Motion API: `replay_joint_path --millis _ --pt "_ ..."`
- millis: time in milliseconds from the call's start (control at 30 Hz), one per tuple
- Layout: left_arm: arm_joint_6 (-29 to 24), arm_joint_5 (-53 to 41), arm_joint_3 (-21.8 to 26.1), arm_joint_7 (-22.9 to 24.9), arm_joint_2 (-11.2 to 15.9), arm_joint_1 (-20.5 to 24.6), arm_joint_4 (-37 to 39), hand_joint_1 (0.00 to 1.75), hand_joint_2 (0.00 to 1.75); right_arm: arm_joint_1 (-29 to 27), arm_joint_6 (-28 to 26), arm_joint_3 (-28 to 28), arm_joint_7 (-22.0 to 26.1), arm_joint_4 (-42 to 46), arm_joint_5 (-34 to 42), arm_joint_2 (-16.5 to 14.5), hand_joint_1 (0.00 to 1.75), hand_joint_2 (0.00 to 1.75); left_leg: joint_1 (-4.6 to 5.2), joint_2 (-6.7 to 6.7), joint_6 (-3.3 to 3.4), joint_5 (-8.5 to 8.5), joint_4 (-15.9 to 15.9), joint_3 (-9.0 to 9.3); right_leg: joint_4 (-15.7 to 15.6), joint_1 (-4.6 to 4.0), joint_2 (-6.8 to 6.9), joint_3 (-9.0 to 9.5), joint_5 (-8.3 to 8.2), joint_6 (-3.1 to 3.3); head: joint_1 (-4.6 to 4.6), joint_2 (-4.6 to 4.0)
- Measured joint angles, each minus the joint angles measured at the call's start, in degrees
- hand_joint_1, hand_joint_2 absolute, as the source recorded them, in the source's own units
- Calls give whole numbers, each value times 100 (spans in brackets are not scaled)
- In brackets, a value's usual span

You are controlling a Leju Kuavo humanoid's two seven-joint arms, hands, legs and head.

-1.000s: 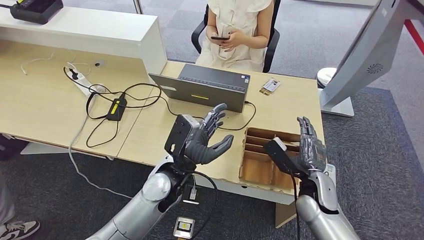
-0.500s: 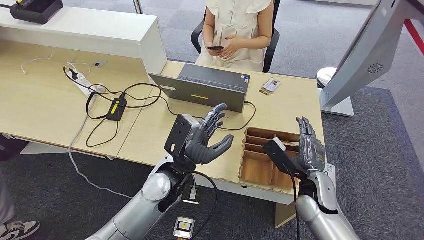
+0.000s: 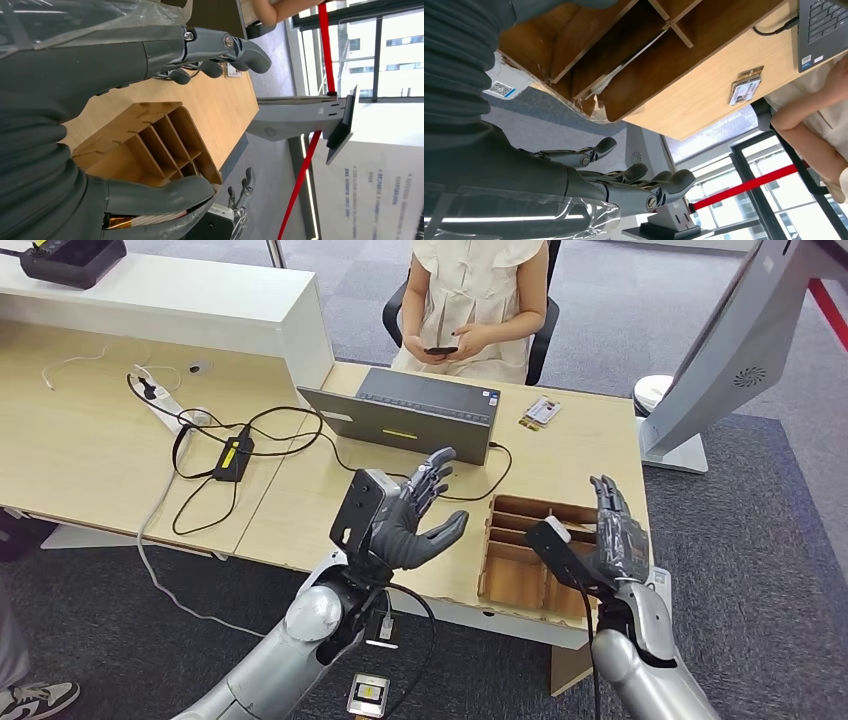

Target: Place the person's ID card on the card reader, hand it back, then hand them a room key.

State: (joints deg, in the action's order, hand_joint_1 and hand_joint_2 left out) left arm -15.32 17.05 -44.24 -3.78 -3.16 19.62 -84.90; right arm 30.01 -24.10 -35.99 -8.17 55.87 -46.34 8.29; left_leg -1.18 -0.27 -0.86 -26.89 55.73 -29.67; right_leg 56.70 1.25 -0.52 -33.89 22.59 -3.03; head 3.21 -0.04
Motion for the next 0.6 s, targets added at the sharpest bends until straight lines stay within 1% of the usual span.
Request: replay_joint_path --millis 600 --pt "15 44 -7 -25 -34 3 21 0 175 97 36 -34 74 -195 49 -66 0 175 0 0 0 0 0 0 0 0 0 0 0 0 0 0"
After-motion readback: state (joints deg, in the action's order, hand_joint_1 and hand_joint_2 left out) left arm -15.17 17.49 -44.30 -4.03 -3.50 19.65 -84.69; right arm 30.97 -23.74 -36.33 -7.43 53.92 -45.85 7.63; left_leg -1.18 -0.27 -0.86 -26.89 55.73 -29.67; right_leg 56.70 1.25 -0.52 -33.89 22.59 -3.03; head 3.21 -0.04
